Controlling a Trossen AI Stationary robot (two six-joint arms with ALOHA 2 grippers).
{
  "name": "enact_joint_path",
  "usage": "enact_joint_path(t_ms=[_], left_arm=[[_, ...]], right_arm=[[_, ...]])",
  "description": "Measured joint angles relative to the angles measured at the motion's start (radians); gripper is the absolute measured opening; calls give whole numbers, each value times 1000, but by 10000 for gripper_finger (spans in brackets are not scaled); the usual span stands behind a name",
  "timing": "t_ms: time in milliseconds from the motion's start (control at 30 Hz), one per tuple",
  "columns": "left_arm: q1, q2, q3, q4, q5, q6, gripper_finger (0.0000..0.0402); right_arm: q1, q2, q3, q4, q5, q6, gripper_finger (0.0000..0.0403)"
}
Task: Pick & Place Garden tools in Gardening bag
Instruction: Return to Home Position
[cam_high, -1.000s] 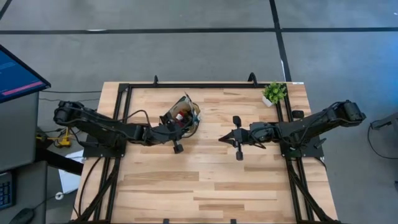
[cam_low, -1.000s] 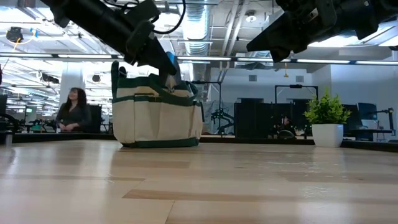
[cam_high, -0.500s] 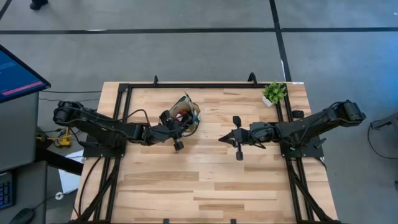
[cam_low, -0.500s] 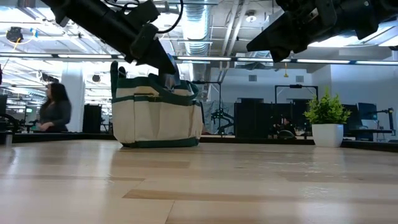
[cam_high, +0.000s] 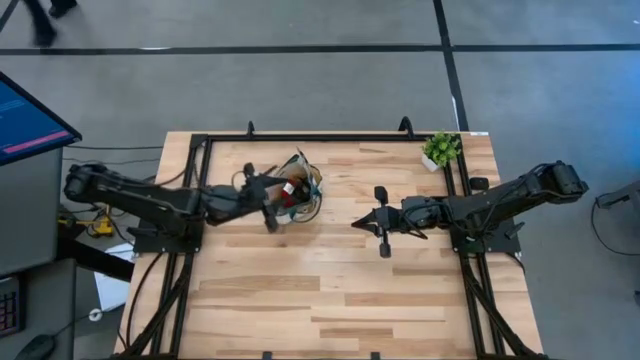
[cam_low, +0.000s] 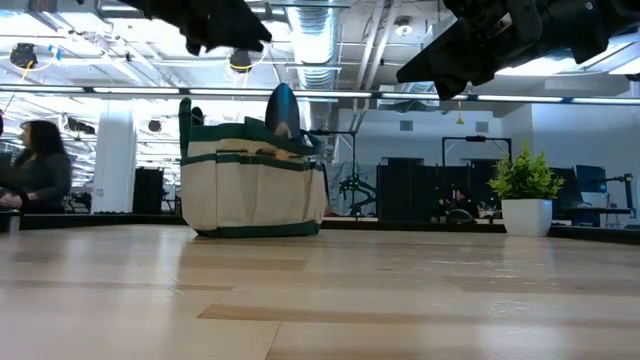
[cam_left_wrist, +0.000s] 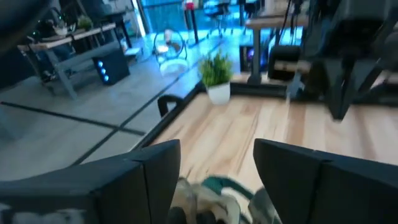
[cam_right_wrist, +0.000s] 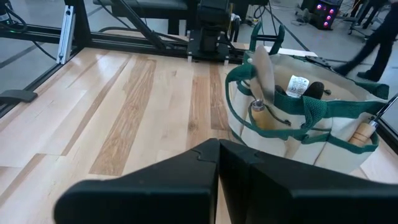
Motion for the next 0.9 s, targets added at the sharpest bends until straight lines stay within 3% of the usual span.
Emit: enact_joint_path(t_ms=[233,767,900], left_arm=[[0,-48,0,-6,77,-1,171],[-13,-53,0,-28,88,7,16],[-74,-85,0,-74,89,34,5]], right_arm=[[0,0,0,0,0,0,1],[1,0,0,36,0,8,0],[16,-9,1,44,0,8,0]])
